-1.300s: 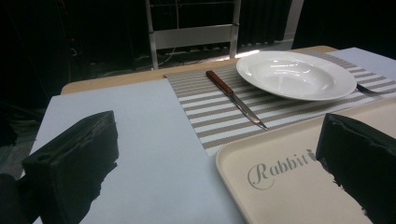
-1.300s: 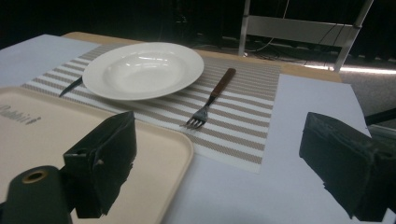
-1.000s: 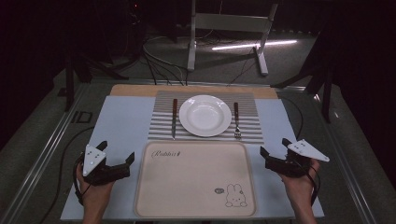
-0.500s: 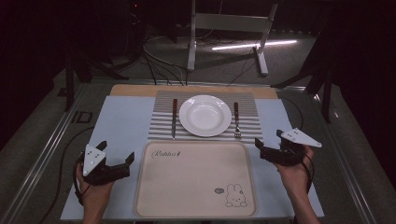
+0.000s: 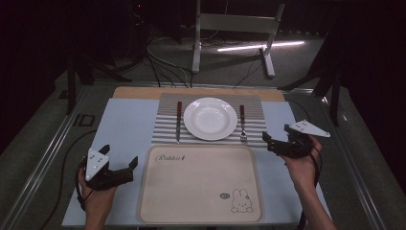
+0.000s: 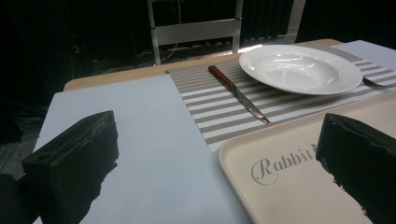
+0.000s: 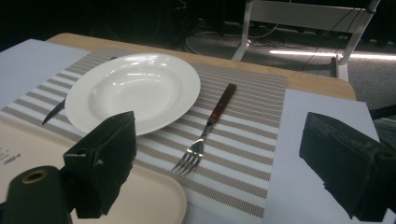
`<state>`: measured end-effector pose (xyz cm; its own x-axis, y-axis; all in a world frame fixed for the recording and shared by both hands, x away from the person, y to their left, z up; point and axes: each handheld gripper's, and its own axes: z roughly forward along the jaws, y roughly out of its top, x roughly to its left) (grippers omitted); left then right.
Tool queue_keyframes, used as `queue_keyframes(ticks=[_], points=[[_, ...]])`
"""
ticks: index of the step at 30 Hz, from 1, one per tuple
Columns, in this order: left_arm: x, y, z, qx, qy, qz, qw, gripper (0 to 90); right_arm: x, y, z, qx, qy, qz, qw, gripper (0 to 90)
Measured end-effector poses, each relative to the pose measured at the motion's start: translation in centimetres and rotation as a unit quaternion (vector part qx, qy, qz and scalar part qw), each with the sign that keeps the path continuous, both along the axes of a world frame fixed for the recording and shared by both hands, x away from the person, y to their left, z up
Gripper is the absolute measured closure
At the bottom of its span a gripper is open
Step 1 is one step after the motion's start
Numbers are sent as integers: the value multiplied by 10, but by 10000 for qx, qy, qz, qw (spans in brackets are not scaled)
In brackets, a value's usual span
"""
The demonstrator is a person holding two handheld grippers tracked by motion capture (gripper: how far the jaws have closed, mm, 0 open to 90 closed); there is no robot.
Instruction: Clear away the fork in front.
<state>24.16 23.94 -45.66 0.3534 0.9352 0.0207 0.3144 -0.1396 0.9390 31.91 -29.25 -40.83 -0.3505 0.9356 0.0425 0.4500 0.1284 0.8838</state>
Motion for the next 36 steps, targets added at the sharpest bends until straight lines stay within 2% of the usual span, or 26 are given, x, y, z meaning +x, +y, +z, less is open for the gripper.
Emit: queue_keyframes(ticks=[6, 14, 22, 33, 36], points=[[0, 0, 0, 10, 4, 1, 10000, 1, 9, -2, 2, 135, 102, -51, 9998, 112], [1, 0, -1, 25, 13, -6, 10000, 1, 20, 4, 5, 55, 164, -78, 9998, 112], [1, 0, -1, 31, 12, 1, 10000, 1, 39, 8, 8, 14, 276, -167, 9995, 112], [1, 0, -1, 28, 5, 9, 10000, 1, 66, 16, 18, -81, 235, -215, 9995, 112], [1, 0, -1, 35, 6, 5, 10000, 1, 75, 15, 19, -13, 241, -278, 9993, 112]])
